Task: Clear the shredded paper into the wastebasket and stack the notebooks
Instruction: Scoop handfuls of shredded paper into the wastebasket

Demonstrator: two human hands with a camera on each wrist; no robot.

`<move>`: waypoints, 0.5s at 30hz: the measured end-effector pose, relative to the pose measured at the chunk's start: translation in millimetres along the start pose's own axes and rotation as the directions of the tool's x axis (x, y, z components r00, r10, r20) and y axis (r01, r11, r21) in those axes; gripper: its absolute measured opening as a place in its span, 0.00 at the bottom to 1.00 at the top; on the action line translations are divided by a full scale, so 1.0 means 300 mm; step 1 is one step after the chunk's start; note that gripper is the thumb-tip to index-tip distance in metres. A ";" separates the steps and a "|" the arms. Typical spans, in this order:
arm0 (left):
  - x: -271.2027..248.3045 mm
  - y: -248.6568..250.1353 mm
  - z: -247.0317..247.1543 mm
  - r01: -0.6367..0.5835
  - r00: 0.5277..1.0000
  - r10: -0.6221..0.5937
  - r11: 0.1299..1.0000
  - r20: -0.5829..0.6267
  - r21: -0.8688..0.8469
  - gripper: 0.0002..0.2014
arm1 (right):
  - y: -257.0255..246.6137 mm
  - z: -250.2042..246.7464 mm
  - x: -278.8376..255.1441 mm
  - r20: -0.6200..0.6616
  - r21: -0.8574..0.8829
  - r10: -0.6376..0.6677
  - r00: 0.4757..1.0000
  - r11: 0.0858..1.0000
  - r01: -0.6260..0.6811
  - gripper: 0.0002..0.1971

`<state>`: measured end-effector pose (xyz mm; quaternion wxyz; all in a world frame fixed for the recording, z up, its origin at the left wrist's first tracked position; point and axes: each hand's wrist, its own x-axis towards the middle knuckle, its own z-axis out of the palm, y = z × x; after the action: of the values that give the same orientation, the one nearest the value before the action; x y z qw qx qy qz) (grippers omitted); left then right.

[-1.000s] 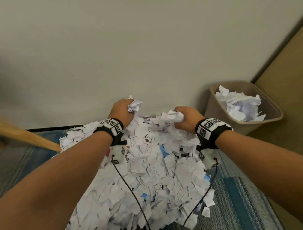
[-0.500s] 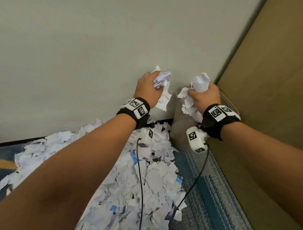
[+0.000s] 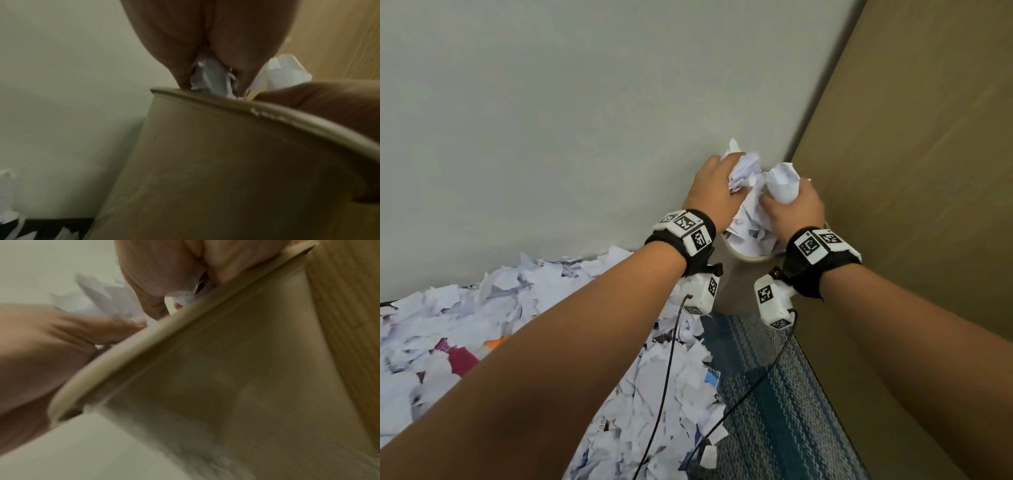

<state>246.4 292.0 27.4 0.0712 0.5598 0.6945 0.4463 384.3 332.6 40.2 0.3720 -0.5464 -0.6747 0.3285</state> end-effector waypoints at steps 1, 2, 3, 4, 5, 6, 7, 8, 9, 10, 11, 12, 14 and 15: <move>-0.004 0.003 0.017 0.006 0.998 -0.006 1.000 0.059 -0.008 0.21 | 0.002 0.004 0.005 -0.008 0.003 0.007 1.000 1.000 -0.007 0.20; -0.009 0.002 0.031 0.011 0.993 -0.009 1.000 0.116 -0.020 0.23 | 0.002 0.007 0.007 -0.013 0.004 0.006 1.000 1.000 -0.006 0.23; -0.017 0.001 0.041 0.009 0.986 -0.005 1.000 0.166 -0.026 0.26 | 0.002 0.010 0.009 -0.020 0.012 0.007 1.000 1.000 -0.006 0.25; -0.023 0.002 0.050 -0.004 0.979 0.009 1.000 0.205 -0.025 0.29 | 0.006 0.012 0.014 -0.030 0.029 0.001 1.000 1.000 0.000 0.25; -0.029 0.005 0.052 -0.021 0.970 0.024 1.000 0.241 -0.013 0.32 | 0.007 0.014 0.016 -0.039 0.050 0.002 0.999 0.999 0.000 0.26; -0.034 0.010 0.052 -0.037 0.960 0.036 0.999 0.277 -0.001 0.34 | 0.007 0.014 0.016 -0.043 0.069 0.007 0.999 0.998 -0.004 0.27; -0.036 0.018 0.052 -0.043 0.948 0.038 0.999 0.316 0.007 0.36 | 0.007 0.015 0.017 -0.043 0.085 0.018 0.999 0.996 -0.014 0.28; -0.035 0.027 0.050 -0.038 0.937 0.031 0.999 0.348 0.014 0.37 | 0.004 0.015 0.017 -0.038 0.093 0.026 0.999 0.995 -0.022 0.30; -0.033 0.036 0.047 -0.027 0.931 0.015 0.999 0.365 0.027 0.36 | -0.001 0.014 0.016 -0.027 0.094 0.034 0.999 0.995 -0.031 0.30; -0.032 0.042 0.045 -0.020 0.929 0.001 0.999 0.371 0.047 0.35 | -0.007 0.013 0.013 -0.018 0.095 0.038 0.999 0.995 -0.036 0.30; -0.034 0.051 0.041 -0.021 0.929 -0.005 0.998 0.369 0.067 0.32 | -0.012 0.013 0.010 -0.013 0.098 0.042 0.999 0.994 -0.041 0.30; -0.036 0.054 0.040 -0.023 0.930 -0.010 0.996 0.367 0.085 0.31 | -0.016 0.012 0.007 -0.010 0.100 0.046 0.999 0.994 -0.044 0.30; -0.041 0.054 0.039 -0.018 0.922 -0.035 0.991 0.385 0.132 0.33 | -0.015 0.010 0.003 -0.011 0.092 0.068 0.998 0.994 -0.066 0.30; -0.040 0.053 0.037 -0.015 0.913 -0.058 0.985 0.405 0.174 0.35 | -0.013 0.009 0.002 -0.013 0.084 0.083 0.996 0.993 -0.082 0.29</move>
<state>268.9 287.5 27.0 0.1705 0.6370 0.7066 0.2568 379.9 332.4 42.1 0.3862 -0.5605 -0.6341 0.3669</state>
